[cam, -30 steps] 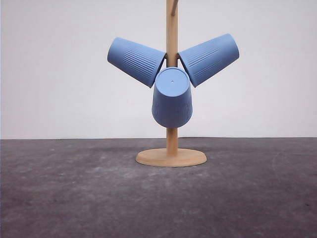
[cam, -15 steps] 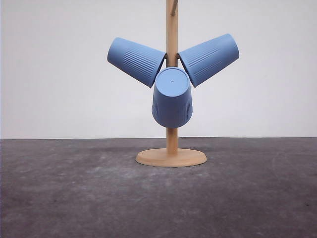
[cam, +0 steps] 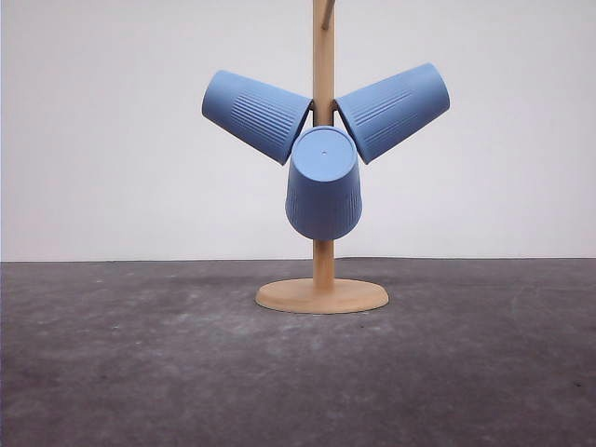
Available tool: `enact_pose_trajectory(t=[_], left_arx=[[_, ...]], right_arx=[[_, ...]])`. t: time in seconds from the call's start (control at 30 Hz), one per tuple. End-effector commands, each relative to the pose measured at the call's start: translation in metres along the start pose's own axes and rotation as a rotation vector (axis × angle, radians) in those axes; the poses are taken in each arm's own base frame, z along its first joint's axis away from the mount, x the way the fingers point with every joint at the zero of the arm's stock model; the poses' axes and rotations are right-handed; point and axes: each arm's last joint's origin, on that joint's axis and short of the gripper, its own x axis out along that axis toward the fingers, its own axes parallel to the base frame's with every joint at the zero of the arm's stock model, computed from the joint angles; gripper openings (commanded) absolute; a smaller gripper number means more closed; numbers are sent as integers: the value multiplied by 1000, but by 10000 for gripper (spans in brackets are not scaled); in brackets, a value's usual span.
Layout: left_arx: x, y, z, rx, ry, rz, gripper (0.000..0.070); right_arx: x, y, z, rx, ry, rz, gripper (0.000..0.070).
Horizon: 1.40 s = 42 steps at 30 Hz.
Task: Place three cups
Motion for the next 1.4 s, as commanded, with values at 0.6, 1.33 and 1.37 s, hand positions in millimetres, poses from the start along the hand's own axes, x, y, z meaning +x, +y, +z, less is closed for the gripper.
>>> enact_pose_trajectory(t=[0.6,1.33,1.37], left_arx=[[1,1,-5,13,17,5,11],[1,1,-5,13,17,5,11],[1,1,-5,13,17,5,11]], right_arx=[[0,0,0,-7,-10,-2,18],[0,0,0,-7,-10,-2,18],[0,0,0,-7,-10,-2,18]])
